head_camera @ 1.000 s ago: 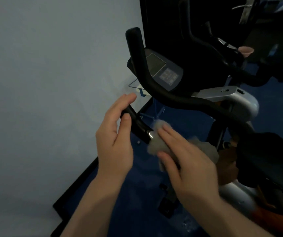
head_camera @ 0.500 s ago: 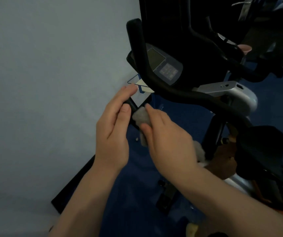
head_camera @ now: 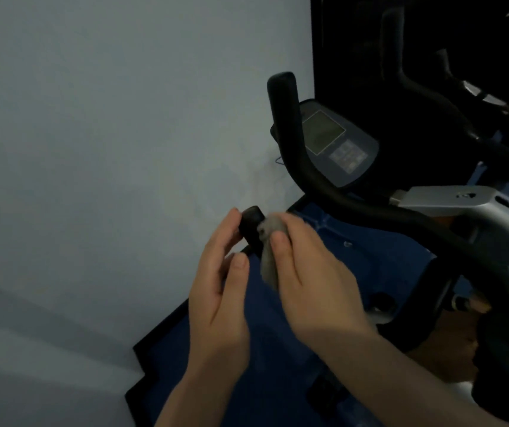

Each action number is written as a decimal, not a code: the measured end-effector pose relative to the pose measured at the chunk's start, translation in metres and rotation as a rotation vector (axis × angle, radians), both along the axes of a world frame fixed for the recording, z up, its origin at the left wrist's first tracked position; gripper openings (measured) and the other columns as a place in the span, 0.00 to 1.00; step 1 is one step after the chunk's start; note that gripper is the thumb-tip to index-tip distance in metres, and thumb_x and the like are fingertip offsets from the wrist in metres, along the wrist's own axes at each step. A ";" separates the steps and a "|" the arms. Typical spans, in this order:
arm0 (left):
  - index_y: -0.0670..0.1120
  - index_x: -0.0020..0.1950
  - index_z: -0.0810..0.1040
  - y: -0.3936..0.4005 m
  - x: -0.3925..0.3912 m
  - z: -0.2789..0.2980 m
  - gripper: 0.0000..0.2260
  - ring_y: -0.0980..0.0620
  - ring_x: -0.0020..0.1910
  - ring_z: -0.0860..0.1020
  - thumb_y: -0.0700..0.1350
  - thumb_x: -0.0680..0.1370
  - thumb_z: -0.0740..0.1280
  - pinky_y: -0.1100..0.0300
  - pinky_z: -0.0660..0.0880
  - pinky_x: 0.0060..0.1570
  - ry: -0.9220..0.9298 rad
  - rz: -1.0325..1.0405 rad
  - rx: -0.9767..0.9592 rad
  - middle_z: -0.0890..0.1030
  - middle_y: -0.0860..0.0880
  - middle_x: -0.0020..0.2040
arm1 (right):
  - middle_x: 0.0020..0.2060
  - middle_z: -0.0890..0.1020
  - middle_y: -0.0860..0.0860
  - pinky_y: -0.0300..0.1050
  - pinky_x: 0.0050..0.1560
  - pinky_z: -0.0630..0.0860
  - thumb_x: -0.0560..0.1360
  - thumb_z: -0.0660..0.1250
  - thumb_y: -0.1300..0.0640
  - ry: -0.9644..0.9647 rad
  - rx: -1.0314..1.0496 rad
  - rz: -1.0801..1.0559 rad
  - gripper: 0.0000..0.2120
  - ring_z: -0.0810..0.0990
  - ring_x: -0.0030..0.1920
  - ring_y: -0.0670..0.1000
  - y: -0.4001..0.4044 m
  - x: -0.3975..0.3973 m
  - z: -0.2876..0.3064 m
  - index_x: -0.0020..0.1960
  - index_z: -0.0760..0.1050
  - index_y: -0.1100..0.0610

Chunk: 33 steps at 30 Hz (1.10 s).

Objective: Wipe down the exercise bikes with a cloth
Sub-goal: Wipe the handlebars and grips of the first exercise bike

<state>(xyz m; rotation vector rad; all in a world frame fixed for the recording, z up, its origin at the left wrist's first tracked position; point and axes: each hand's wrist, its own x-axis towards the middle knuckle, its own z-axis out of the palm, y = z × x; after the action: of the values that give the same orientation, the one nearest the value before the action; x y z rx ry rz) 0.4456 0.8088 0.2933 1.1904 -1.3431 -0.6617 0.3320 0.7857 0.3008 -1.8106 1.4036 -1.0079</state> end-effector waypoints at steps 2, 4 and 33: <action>0.53 0.72 0.68 0.003 0.001 0.002 0.19 0.63 0.70 0.67 0.47 0.81 0.57 0.70 0.65 0.65 -0.051 0.006 0.011 0.71 0.61 0.70 | 0.59 0.70 0.31 0.32 0.48 0.69 0.82 0.46 0.42 -0.096 -0.038 0.037 0.11 0.72 0.50 0.30 -0.004 0.005 0.005 0.62 0.60 0.31; 0.57 0.70 0.70 0.003 0.008 0.003 0.18 0.64 0.71 0.65 0.48 0.80 0.57 0.71 0.63 0.66 -0.086 0.017 -0.007 0.69 0.63 0.71 | 0.68 0.61 0.27 0.39 0.60 0.70 0.82 0.51 0.46 -0.084 -0.109 0.125 0.19 0.68 0.60 0.29 0.000 -0.001 0.002 0.69 0.54 0.29; 0.46 0.58 0.77 -0.049 0.030 0.007 0.11 0.60 0.58 0.77 0.40 0.81 0.57 0.72 0.71 0.54 0.048 -0.221 -0.060 0.80 0.58 0.57 | 0.44 0.77 0.46 0.52 0.39 0.76 0.78 0.41 0.38 0.317 -0.089 -0.244 0.22 0.77 0.40 0.50 0.022 -0.005 -0.008 0.56 0.67 0.48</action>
<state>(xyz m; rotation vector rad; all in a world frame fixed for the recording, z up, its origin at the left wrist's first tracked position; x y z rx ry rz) 0.4757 0.7603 0.3000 0.9804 -1.4570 -0.7963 0.3273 0.8080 0.2927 -1.9623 1.8337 -0.9433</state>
